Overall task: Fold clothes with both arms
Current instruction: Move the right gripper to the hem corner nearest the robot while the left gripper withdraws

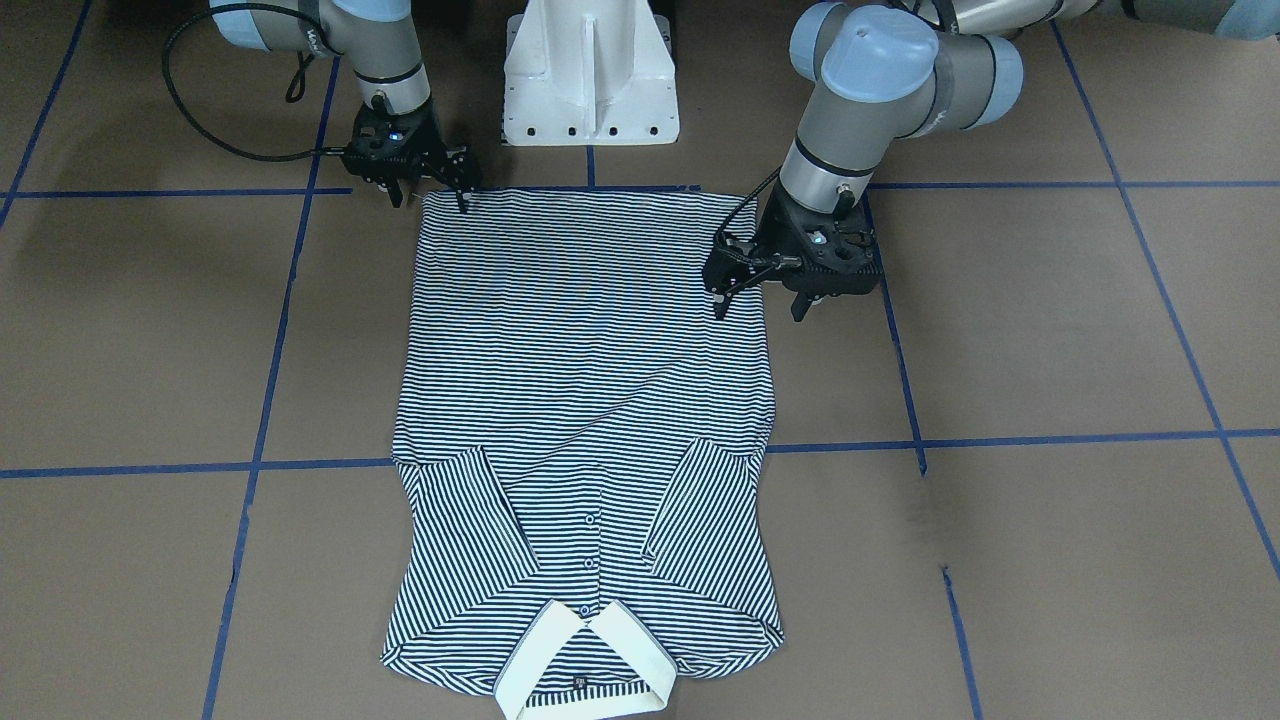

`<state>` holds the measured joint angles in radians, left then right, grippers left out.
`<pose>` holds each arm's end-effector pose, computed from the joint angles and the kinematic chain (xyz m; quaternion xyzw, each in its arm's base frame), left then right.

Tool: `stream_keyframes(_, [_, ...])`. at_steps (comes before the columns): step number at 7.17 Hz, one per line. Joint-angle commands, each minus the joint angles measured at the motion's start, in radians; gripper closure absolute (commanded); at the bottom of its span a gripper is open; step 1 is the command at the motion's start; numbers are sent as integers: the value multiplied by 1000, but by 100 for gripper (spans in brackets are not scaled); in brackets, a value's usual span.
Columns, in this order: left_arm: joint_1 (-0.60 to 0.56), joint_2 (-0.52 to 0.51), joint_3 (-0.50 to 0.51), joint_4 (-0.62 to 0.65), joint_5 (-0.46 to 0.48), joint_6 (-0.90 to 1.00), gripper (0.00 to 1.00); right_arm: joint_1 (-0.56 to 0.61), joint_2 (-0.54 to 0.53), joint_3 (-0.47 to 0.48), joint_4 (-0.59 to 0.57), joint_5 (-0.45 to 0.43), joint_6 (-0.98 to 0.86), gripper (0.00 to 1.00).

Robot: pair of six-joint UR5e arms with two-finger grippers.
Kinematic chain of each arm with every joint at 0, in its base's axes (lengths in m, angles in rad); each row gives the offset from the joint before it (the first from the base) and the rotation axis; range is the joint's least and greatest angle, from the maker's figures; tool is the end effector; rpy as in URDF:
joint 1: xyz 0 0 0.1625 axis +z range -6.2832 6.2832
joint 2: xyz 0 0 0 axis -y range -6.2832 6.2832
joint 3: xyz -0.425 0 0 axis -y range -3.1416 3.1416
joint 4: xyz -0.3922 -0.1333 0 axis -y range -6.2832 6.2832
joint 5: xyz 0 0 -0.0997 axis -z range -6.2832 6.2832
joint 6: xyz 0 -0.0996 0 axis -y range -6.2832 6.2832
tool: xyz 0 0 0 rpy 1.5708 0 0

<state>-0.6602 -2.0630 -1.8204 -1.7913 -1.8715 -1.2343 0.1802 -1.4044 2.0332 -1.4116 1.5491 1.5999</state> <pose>0.4300 -0.4653 0.2446 0.1021 0.4654 -0.0728 0.8762 -0.4957 -0.2280 0.3505 0.0390 -0.3820 0.1006 0.9178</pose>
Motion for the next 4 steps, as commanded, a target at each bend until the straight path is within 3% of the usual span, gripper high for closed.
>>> stream_keyframes(1, [1,-3,0,0,0,-1,0,-13,1,-2,-1,20,0,3])
stream_keyframes(2, [-1,-2,0,0,0,-1,0,-13,1,-2,-1,29,0,17])
stream_keyframes(4, [1,-2,3,0,-2,1,0,-11,-7,-5,-9,32,-5,22])
